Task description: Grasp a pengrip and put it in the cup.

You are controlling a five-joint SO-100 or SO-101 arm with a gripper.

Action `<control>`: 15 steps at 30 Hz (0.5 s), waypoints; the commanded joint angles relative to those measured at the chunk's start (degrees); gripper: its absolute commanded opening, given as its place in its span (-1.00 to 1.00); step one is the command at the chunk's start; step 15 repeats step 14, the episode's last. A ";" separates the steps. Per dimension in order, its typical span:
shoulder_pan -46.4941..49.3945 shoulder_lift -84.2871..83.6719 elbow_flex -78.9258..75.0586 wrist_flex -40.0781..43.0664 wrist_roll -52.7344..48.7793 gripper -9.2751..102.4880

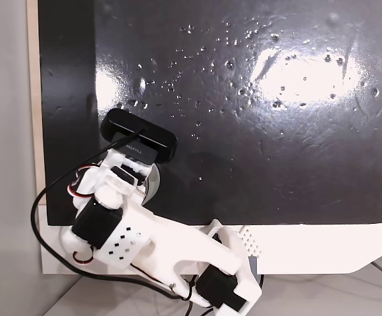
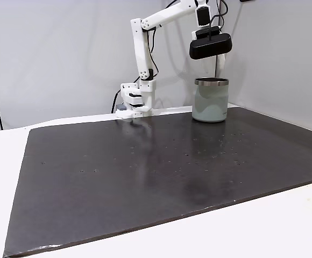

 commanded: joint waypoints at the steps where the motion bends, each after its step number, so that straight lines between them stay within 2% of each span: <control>1: -0.53 0.53 -3.60 0.88 -0.62 -0.28; 15: -0.44 0.62 -3.60 1.05 -0.97 -0.28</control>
